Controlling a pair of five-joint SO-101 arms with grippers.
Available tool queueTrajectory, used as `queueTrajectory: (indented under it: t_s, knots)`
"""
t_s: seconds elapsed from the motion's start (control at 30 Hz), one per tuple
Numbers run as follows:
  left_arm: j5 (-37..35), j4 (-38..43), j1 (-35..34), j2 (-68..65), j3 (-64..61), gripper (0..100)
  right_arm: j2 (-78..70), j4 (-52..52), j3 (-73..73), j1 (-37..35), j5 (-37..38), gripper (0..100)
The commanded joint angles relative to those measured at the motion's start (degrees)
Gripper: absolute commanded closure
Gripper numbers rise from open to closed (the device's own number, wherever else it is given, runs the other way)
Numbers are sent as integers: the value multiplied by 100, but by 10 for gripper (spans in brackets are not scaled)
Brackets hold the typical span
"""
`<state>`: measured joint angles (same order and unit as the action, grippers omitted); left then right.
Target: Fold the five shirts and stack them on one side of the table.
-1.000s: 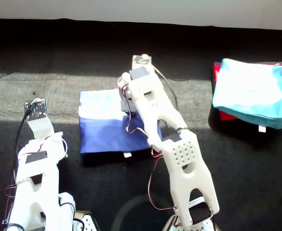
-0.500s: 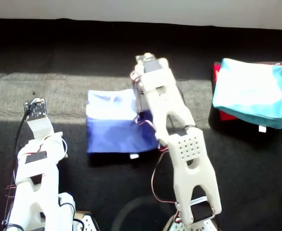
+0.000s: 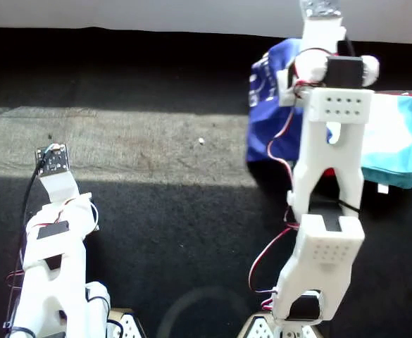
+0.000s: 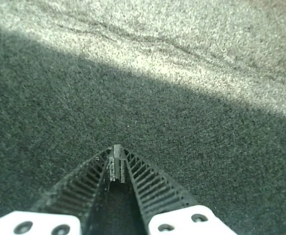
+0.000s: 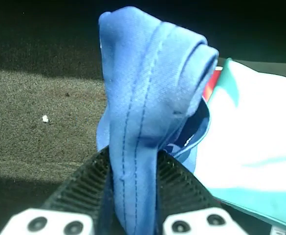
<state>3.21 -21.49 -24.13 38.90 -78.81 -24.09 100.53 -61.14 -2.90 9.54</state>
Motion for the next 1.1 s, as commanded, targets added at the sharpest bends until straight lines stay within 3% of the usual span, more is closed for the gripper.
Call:
queueTrajectory:
  t_s: [0.0,0.2,0.53,0.77,1.07]
  knots:
    - [35,79,84,136,13,990,664,22,-312,391,448,992]
    - [35,79,84,136,13,990,725,-171,-277,1305,527,992]
    - [35,79,92,136,13,990,-400,-1393,110,2589,1705,992]
    - [44,79,163,136,-4,990,-1420,-1982,92,3169,2611,992]
    - [44,79,171,136,-4,990,-1596,-2545,92,3398,2673,992]
